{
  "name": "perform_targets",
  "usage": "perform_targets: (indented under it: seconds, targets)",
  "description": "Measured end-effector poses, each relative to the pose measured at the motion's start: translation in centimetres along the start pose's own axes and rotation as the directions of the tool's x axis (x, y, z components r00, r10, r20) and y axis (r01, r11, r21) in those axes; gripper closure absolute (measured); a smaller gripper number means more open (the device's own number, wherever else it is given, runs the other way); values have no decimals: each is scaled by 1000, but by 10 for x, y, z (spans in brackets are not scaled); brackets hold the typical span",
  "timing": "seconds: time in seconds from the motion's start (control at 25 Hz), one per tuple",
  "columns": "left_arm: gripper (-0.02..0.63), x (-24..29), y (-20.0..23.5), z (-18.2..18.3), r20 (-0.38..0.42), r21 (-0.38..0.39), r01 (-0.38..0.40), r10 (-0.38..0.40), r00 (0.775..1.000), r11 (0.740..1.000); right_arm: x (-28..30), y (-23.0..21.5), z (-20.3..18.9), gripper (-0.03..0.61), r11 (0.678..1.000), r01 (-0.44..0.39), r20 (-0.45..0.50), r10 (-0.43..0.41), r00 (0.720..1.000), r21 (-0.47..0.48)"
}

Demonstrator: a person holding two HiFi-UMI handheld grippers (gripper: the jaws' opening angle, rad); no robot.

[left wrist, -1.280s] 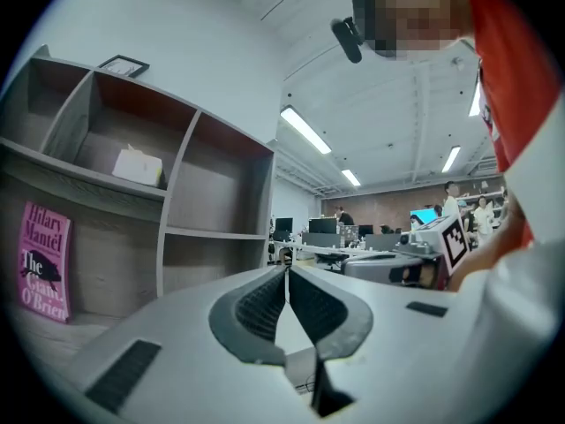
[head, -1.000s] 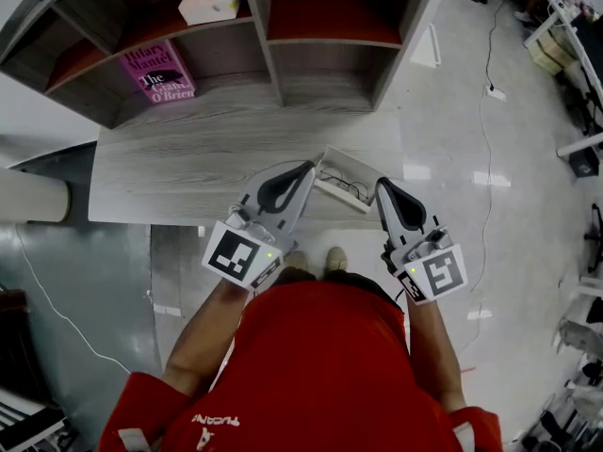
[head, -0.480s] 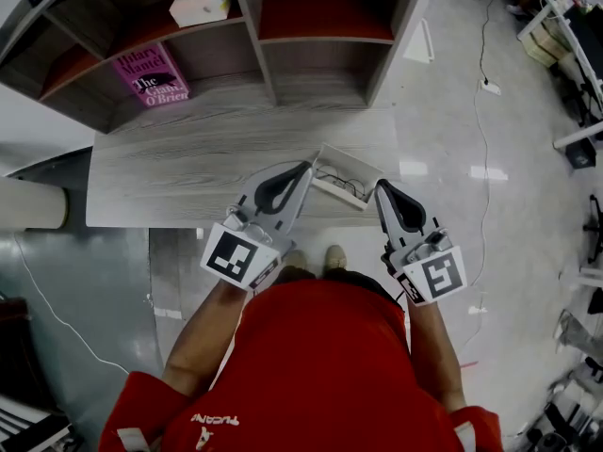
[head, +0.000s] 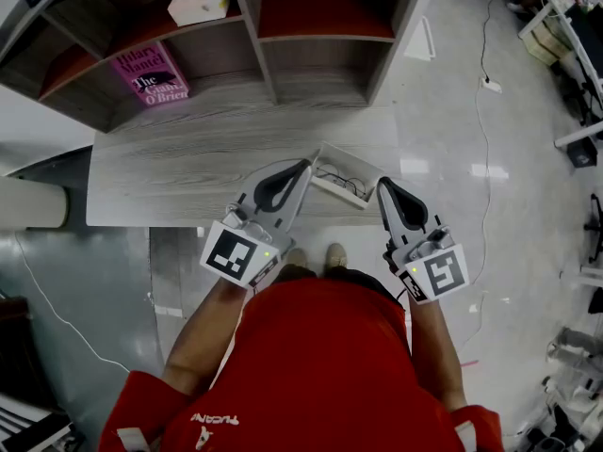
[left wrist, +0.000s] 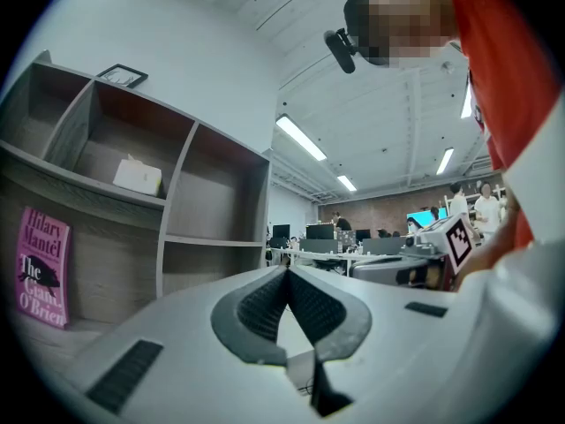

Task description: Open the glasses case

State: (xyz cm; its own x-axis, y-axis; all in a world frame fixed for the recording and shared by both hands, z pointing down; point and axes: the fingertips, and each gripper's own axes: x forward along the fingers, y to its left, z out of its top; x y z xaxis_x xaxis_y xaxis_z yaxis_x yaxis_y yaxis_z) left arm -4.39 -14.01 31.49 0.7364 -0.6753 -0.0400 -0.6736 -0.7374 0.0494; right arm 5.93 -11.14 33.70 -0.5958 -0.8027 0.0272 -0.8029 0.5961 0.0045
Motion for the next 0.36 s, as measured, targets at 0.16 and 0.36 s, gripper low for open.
perform_targets:
  seconds: [0.16, 0.36]
  targets:
    - [604, 0, 0, 0, -1, -1, -1, 1, 1000, 1000, 0, 0, -1, 575, 1000, -3, -1, 3, 1000, 0]
    - [604, 1, -1, 0, 0, -2, -3, 3, 1000, 1000, -1, -1, -3, 575, 1000, -3, -5, 3, 1000, 2]
